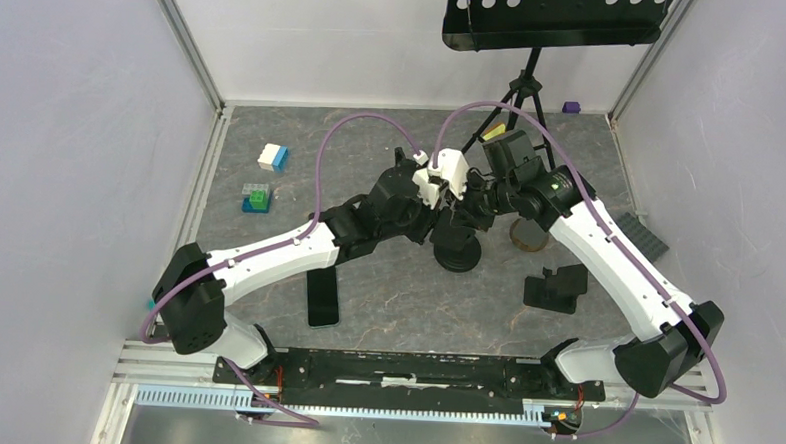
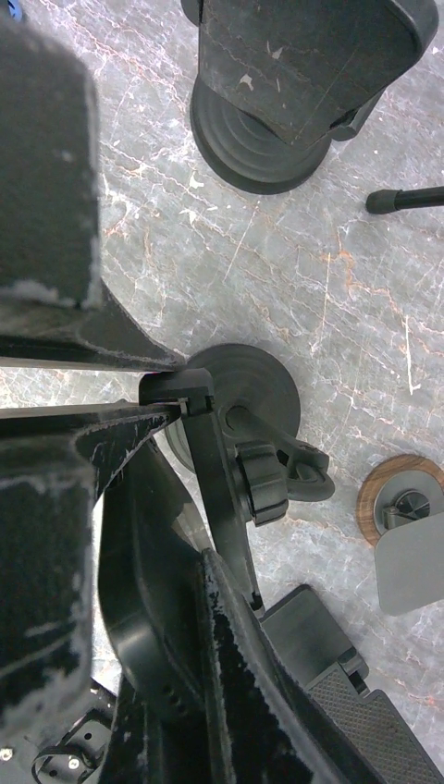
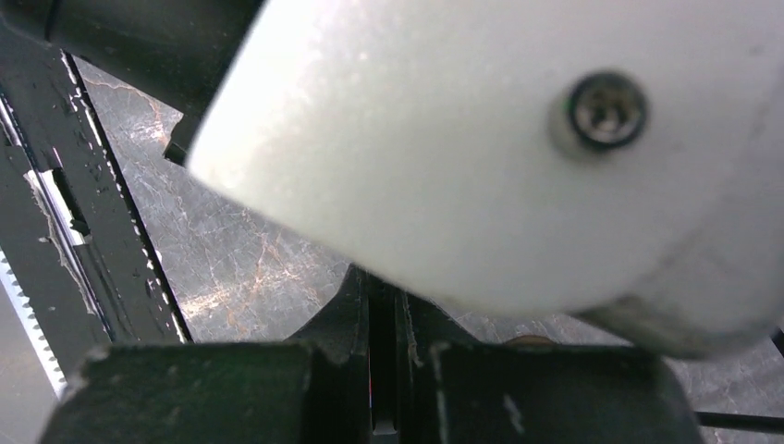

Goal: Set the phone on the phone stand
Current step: Install the phone on the phone stand.

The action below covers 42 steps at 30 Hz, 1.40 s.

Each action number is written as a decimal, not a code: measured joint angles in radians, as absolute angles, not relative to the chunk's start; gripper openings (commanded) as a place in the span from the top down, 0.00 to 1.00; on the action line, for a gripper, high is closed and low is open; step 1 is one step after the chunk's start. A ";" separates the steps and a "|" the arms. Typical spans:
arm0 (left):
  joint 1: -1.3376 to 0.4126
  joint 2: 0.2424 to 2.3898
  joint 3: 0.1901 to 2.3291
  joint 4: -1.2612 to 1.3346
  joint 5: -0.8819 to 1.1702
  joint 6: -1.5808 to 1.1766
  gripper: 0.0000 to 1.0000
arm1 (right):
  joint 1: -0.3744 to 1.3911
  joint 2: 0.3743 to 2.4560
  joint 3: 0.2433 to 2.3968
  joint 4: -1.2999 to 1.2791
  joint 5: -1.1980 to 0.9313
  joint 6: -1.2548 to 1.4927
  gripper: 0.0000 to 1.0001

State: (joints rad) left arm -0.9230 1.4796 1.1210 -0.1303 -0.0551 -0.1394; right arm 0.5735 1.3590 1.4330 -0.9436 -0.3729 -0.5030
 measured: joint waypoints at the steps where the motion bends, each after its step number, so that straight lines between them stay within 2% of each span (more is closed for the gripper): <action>1: -0.923 1.480 1.121 -0.129 -0.056 -0.139 0.98 | 0.573 1.359 1.433 -0.942 -0.369 -0.500 1.00; 42: -0.924 1.481 1.098 -0.092 -0.086 -0.133 0.98 | 0.561 1.391 1.443 -0.908 -0.282 -0.371 1.00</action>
